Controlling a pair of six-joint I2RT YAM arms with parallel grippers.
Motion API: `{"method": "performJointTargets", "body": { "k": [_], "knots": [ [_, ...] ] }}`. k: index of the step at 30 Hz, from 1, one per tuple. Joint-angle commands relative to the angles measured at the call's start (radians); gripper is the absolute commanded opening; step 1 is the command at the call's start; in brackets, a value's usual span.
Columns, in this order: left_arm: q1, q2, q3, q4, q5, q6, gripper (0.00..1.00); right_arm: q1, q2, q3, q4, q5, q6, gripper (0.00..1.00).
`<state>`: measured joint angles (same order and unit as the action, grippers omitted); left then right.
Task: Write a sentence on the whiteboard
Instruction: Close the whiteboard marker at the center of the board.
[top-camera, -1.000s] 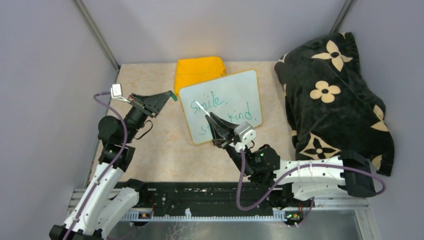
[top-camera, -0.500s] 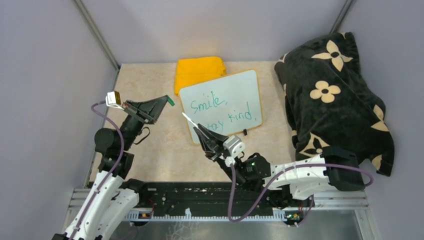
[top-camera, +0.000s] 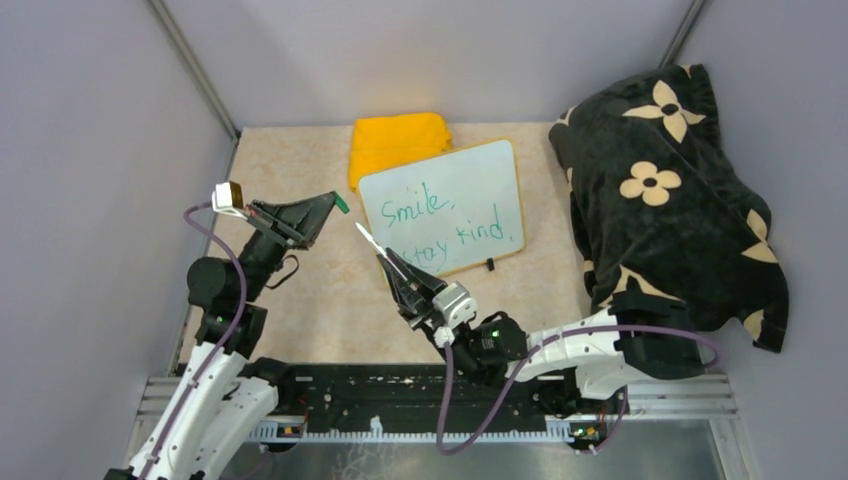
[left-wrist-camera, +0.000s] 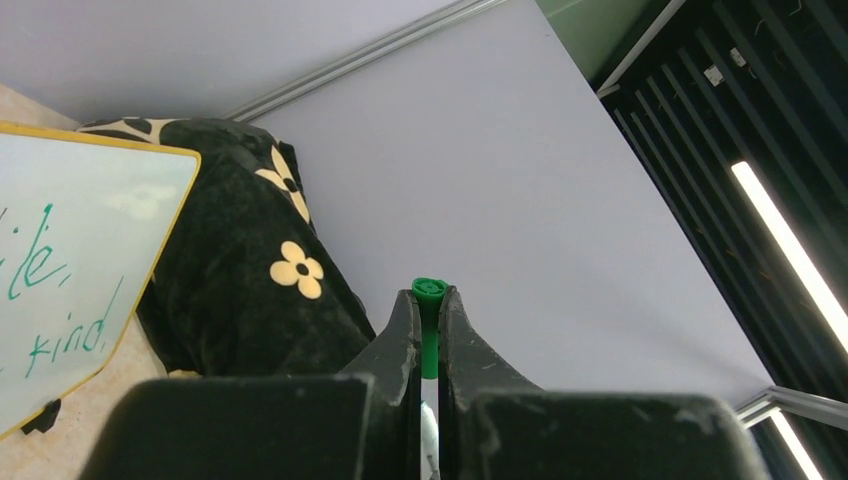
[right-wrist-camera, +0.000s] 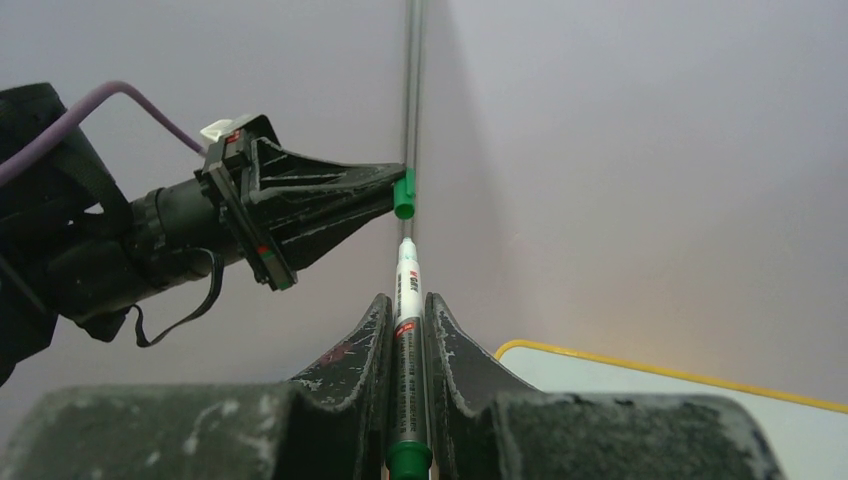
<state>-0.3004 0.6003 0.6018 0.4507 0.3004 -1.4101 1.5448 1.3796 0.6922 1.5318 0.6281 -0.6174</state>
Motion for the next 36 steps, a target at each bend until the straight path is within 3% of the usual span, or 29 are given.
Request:
{"method": "performJointTargets", "body": {
  "k": [1,18,30,36],
  "knots": [
    [0.003,-0.004,0.042,0.039,0.007,-0.027,0.00,0.024,0.027,0.047,0.148,-0.014,-0.065,0.00],
    [0.003,-0.010,0.064,0.023,0.002,-0.010,0.00,0.028,-0.007,0.037,0.106,-0.013,0.029,0.00],
    [0.003,-0.038,0.062,-0.008,-0.030,0.002,0.00,-0.052,-0.137,0.005,-0.138,-0.119,0.278,0.00],
    [0.003,-0.039,0.059,-0.005,-0.028,-0.004,0.00,-0.061,-0.133,-0.002,-0.117,-0.149,0.270,0.00]
  ]
}}
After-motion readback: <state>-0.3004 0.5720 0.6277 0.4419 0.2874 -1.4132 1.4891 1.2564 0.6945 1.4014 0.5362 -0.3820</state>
